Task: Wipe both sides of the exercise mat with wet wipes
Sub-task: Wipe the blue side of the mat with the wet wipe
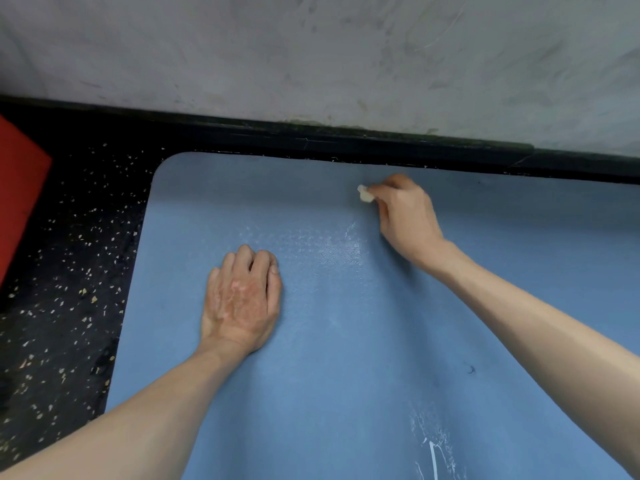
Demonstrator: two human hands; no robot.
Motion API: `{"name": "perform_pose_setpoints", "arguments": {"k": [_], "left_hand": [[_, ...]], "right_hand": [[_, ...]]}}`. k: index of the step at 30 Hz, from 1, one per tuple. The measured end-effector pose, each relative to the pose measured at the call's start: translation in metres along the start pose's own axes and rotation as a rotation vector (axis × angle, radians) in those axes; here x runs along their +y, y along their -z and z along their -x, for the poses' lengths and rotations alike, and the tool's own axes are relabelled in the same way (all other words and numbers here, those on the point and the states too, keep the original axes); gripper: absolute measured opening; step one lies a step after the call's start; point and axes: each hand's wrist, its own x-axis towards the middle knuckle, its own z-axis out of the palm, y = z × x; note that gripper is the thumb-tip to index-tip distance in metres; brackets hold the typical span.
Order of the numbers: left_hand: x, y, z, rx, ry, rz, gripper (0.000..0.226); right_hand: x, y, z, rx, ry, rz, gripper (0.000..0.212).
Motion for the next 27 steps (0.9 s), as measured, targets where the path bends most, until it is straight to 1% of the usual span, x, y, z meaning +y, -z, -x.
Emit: {"name": "perform_pose_setpoints", "arguments": {"k": [1,3,5,6,7,9,11,12,14,16,17,18,20,22,24,27], "left_hand": [[0.0,0.0,0.0,0.002,0.0,-0.001,0.028],[0.001,0.001,0.0,0.003,0.0,-0.002,0.027],[0.002,0.0,0.0,0.003,-0.002,-0.009,0.027],[0.002,0.0,0.0,-0.002,-0.003,-0.01,0.027],[0.001,-0.001,0.0,-0.006,-0.003,-0.009,0.027],[0.001,-0.001,0.0,-0.01,0.003,-0.006,0.028],[0.001,0.0,0.0,-0.01,0.004,-0.005,0.027],[0.001,-0.001,0.0,-0.009,0.004,-0.002,0.027],[0.002,0.0,0.0,-0.007,0.006,0.003,0.028],[0.002,0.0,0.0,-0.005,0.008,0.002,0.028],[0.002,0.0,0.0,-0.006,0.008,0.001,0.029],[0.002,0.0,0.0,-0.009,0.007,0.0,0.029],[0.001,0.0,0.001,-0.011,0.004,-0.001,0.029],[0.001,0.0,0.001,-0.01,0.002,-0.002,0.029],[0.001,-0.001,0.0,-0.01,0.002,0.001,0.028],[0.002,0.0,0.001,-0.005,-0.006,0.006,0.03]], "right_hand": [[-0.006,0.0,0.013,-0.019,0.069,-0.011,0.027],[-0.02,0.007,0.054,-0.136,0.236,-0.077,0.026],[-0.021,0.014,0.071,-0.222,0.317,-0.114,0.031],[-0.017,0.015,0.063,-0.204,0.308,-0.108,0.033],[-0.012,0.014,0.051,-0.154,0.259,-0.089,0.033],[-0.003,0.008,0.027,-0.015,0.146,-0.04,0.022],[-0.005,0.001,0.03,0.027,0.122,-0.041,0.016],[-0.01,0.0,0.043,0.001,0.146,-0.058,0.017],[-0.02,0.005,0.08,-0.115,0.237,-0.124,0.022],[-0.022,0.012,0.099,-0.208,0.292,-0.159,0.021],[-0.021,0.014,0.094,-0.209,0.284,-0.16,0.019],[-0.018,0.013,0.083,-0.176,0.249,-0.143,0.02],[-0.011,0.007,0.057,-0.064,0.166,-0.086,0.028],[-0.011,0.002,0.053,-0.028,0.135,-0.075,0.029],[-0.017,0.003,0.079,-0.072,0.196,-0.1,0.032],[-0.022,0.016,0.122,-0.22,0.299,-0.167,0.028]]}}
